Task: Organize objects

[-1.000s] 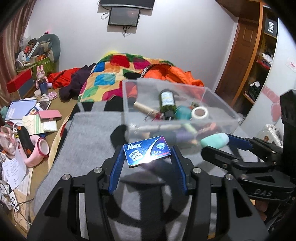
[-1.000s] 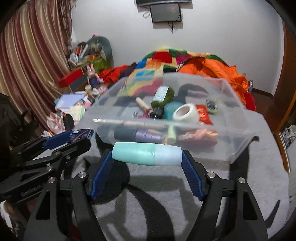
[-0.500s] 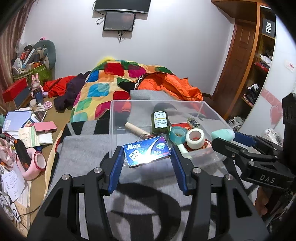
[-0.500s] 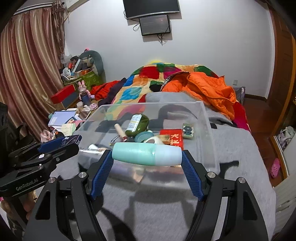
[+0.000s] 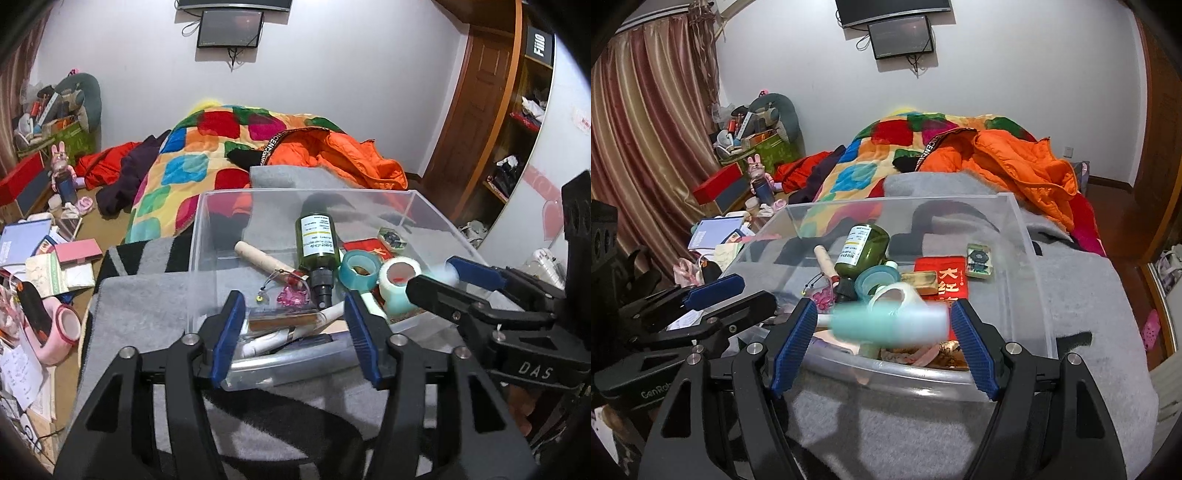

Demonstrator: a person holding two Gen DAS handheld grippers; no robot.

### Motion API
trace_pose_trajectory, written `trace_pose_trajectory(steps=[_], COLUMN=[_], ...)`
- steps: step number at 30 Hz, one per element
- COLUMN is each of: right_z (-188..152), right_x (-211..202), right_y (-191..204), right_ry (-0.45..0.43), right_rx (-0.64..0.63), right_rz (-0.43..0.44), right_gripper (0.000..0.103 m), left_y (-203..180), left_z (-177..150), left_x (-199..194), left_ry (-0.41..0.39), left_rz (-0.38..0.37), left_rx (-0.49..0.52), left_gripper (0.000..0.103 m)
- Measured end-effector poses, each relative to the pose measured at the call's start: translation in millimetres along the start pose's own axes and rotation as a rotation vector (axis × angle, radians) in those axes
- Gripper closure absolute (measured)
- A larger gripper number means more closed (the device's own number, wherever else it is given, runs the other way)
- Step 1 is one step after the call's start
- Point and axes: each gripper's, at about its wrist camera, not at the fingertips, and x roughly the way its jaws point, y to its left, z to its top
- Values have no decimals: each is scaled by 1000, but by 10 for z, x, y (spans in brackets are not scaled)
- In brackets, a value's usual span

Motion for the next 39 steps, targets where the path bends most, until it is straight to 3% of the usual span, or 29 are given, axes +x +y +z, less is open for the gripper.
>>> trace_pose_trajectory(steps=[13, 16, 20, 23, 39], right_z=[-46, -81, -131, -202, -467], right_x=[-379, -534, -672, -739, -915], right_y=[-12, -40, -44, -24, -49], right_ry=[-64, -110, -133, -135, -119], right_rx=[-9, -2, -18, -37, -51], right_rz=[-19, -29, -40, -46, -35], right_gripper=[30, 21, 19, 18, 16], left_y=[-91, -127, -169, -199, -418], left_z=[-15, -41, -90, -136, -426], left_x=[-249, -373, -534, -623, -820], left_ry=[-38, -68, -104, -122, -132], left_rz=[-19, -12, 3, 13, 26], left_rx=[-4, 3, 10, 13, 37], left_gripper=[41, 31, 15, 10, 9])
